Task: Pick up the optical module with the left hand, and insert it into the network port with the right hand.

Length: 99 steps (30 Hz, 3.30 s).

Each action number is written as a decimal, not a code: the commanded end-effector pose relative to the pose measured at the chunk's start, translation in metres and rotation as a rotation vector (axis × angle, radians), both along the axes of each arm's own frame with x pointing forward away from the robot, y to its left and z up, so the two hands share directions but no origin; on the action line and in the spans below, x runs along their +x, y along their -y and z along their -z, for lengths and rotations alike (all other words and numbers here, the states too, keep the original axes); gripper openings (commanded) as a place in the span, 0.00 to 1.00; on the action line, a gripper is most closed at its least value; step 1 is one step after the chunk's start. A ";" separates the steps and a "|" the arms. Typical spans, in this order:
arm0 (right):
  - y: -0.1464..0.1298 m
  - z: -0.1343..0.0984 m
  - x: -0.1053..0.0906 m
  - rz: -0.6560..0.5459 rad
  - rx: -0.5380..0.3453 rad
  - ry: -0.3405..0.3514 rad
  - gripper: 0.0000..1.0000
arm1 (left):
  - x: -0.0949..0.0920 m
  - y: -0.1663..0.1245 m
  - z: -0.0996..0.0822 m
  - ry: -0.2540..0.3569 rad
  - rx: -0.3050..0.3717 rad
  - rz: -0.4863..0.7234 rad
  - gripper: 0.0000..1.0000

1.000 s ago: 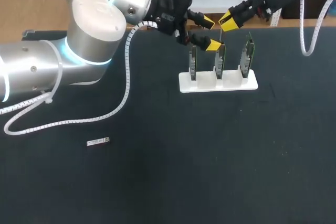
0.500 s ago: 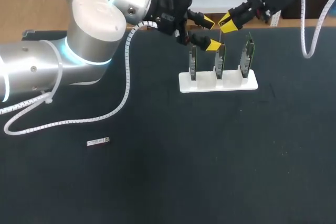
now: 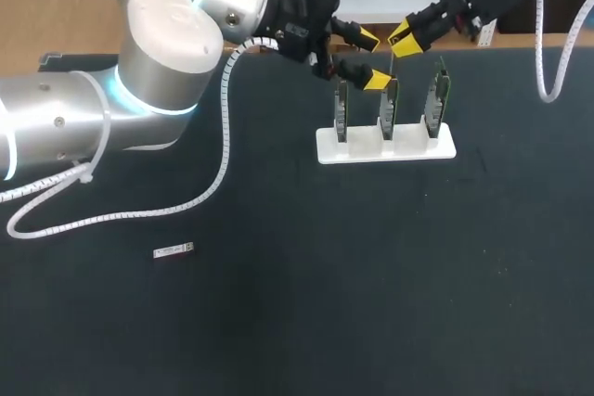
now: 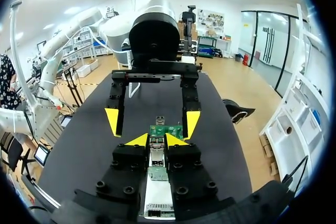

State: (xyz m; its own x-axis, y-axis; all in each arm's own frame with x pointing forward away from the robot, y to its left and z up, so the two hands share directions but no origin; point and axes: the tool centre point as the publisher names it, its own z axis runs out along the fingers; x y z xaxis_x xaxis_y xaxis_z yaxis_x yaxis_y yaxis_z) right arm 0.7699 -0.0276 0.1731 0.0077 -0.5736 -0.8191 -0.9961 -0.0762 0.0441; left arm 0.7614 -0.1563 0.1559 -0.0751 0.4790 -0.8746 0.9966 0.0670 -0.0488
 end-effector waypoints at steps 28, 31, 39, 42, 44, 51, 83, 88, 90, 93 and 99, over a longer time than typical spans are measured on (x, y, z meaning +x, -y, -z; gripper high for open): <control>0.000 0.004 0.000 0.034 0.000 0.010 0.00 | 0.002 0.001 0.000 -0.003 0.005 0.002 1.00; 0.000 0.005 -0.001 0.033 -0.002 0.004 0.00 | 0.002 0.001 0.000 -0.003 0.005 0.002 1.00; 0.001 0.009 -0.002 0.037 -0.009 -0.006 0.00 | 0.002 0.001 0.000 -0.003 0.005 0.002 1.00; 0.002 0.009 -0.002 0.041 -0.009 -0.004 0.00 | 0.002 0.001 0.000 -0.003 0.005 0.002 1.00; 0.002 0.008 -0.001 0.042 -0.005 0.000 0.00 | 0.002 0.001 0.000 -0.003 0.005 0.002 1.00; 0.002 0.004 -0.001 0.046 0.006 0.009 0.00 | 0.002 0.001 0.000 -0.003 0.005 0.002 1.00; 0.000 0.003 0.000 0.055 0.001 0.026 0.00 | 0.002 0.001 0.000 -0.003 0.005 0.002 1.00; 0.000 0.006 0.000 0.058 -0.002 0.023 0.00 | 0.002 0.001 0.000 -0.003 0.005 0.002 1.00; 0.000 0.007 0.000 0.058 -0.003 0.020 0.00 | 0.002 0.001 0.000 -0.003 0.005 0.002 1.00; 0.000 0.006 -0.001 0.058 -0.001 0.020 0.00 | 0.002 0.001 0.000 -0.003 0.005 0.002 1.00; 0.000 0.000 -0.001 0.054 0.004 0.036 0.00 | 0.002 0.001 0.000 -0.003 0.005 0.002 1.00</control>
